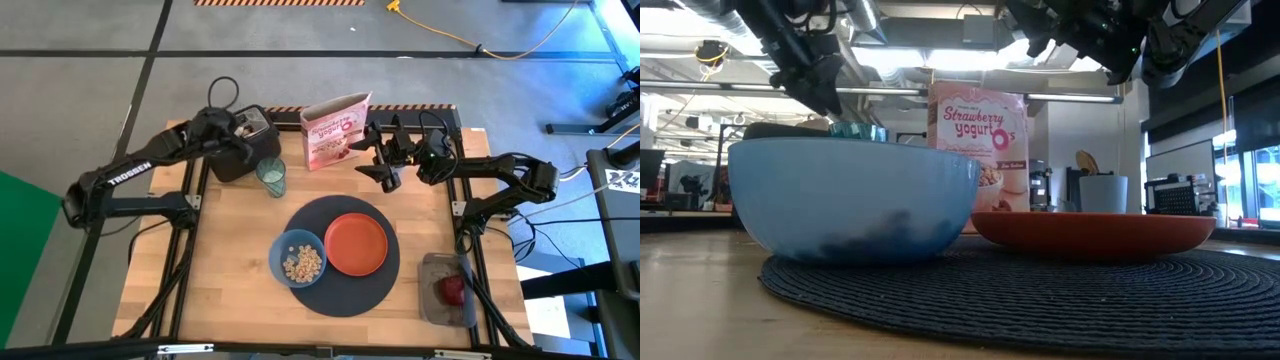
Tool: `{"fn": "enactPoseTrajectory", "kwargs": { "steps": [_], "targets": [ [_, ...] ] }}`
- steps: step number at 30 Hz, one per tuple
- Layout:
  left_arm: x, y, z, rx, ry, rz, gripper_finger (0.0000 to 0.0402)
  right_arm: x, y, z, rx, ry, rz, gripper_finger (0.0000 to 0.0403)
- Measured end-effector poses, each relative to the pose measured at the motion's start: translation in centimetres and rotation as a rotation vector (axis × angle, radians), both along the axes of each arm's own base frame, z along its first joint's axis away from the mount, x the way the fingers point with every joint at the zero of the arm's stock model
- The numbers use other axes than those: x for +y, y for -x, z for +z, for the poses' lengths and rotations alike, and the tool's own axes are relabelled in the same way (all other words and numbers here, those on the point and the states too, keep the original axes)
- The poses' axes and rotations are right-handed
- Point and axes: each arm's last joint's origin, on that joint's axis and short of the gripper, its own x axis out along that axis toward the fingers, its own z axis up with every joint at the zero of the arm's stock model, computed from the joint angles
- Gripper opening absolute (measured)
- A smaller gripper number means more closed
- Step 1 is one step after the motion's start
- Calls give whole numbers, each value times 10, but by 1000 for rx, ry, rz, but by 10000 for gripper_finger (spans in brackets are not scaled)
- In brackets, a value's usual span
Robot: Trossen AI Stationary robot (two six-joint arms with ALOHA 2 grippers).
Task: Arrange a breakfast setting
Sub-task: Put the bagel on the plate
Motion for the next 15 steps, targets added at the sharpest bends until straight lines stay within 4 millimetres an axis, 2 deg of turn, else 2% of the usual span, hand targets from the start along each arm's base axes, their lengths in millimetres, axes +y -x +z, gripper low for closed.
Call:
{"fn": "enactPoseTrajectory", "kwargs": {
  "steps": [10,15],
  "targets": [
    [12,17,-4,56,39,82,249,0,0,0,0,0,0,263],
    [12,21,-7,102,63,83,221,0,0,0,0,0,-1,263]
  ]
}}
